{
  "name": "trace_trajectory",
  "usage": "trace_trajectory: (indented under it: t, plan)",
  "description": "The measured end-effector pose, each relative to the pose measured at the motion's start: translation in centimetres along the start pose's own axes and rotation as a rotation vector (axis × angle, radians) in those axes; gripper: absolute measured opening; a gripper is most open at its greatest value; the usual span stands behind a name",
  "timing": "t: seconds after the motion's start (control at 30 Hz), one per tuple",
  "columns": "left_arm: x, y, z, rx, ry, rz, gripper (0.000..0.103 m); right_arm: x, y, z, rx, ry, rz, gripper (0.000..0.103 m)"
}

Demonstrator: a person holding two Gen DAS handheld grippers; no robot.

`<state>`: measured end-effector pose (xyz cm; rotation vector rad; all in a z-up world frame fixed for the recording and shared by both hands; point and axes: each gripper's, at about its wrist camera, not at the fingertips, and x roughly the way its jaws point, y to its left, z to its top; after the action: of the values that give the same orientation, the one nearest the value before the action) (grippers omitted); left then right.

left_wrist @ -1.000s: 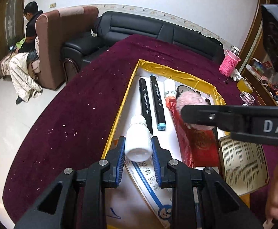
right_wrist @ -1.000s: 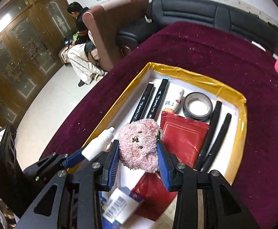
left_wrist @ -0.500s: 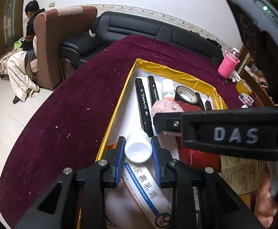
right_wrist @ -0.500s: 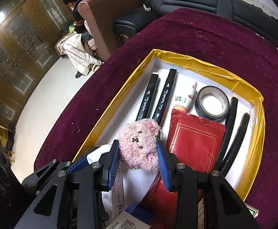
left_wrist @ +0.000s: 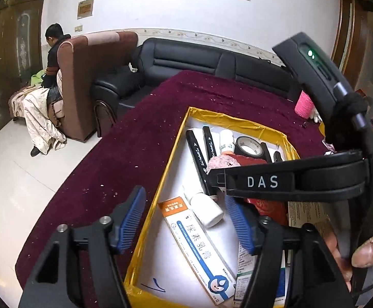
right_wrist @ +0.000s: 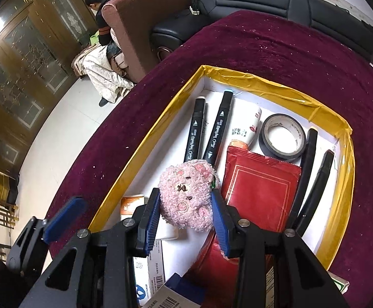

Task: Organize objects
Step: 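Lower the bottle and pink ball into the tray and open both grippers, then withdraw both grippers from the tray toward the remaining items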

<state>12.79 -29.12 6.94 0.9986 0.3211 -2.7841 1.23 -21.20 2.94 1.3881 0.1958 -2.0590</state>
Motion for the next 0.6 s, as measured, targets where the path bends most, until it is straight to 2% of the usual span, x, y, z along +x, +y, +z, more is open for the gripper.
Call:
trace_trajectory:
  t: [0.3, 0.6]
  plan:
    - [-0.9, 0.3, 0.0, -0.007, -0.015, 0.023, 0.076, -0.5, 0.3, -0.3, -0.005, -0.018, 0.007, 0.046]
    - [-2.3, 0.6, 0.2, -0.023, -0.034, 0.042, 0.085, -2.1, -0.1, -0.5, 0.025, -0.055, 0.071, 0.065]
